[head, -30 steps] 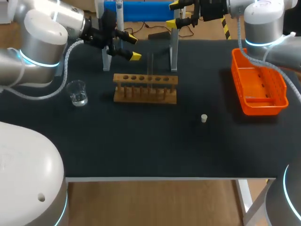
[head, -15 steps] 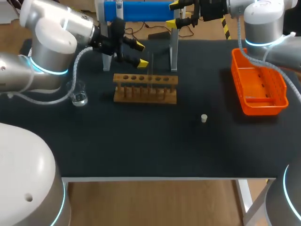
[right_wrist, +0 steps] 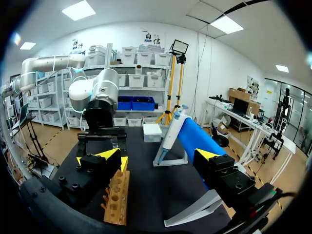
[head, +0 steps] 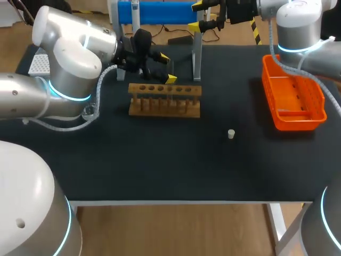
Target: Invert the test tube, pick up the pipette, mount the tip to pipette, aspirate from beaker and dispense into the tube, eject the tip, return the pipette, and cap with the stopper.
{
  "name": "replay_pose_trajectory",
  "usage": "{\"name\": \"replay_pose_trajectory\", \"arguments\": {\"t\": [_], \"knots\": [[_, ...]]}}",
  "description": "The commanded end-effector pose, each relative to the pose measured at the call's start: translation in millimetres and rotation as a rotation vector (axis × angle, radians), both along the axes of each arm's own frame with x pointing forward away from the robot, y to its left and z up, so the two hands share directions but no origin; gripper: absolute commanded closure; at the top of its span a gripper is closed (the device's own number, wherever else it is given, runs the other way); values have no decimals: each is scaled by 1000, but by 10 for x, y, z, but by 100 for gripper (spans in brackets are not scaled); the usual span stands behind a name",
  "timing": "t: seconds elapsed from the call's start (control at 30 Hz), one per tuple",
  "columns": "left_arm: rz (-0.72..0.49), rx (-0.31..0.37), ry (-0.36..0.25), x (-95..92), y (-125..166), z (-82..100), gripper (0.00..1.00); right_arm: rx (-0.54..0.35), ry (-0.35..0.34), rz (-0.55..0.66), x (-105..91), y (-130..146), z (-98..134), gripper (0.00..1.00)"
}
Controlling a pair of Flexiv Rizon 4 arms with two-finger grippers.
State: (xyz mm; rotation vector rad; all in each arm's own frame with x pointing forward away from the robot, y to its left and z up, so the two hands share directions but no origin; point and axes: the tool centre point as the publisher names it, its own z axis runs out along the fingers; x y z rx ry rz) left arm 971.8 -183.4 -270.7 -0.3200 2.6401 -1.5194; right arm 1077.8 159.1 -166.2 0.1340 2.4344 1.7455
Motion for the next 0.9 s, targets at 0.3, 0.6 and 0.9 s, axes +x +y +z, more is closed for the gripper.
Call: {"name": "replay_pose_trajectory", "arguments": {"t": [0.3, 0.6, 0.9], "knots": [[14, -12, -6, 87, -113, -146, 0, -3, 2, 3, 5, -7, 7, 0], [-7, -6, -18, 175, -124, -178, 0, -3, 2, 3, 5, -7, 7, 0], [-46, 3, -17, 195, -197, -246, 0, -3, 2, 3, 5, -7, 7, 0]]}}
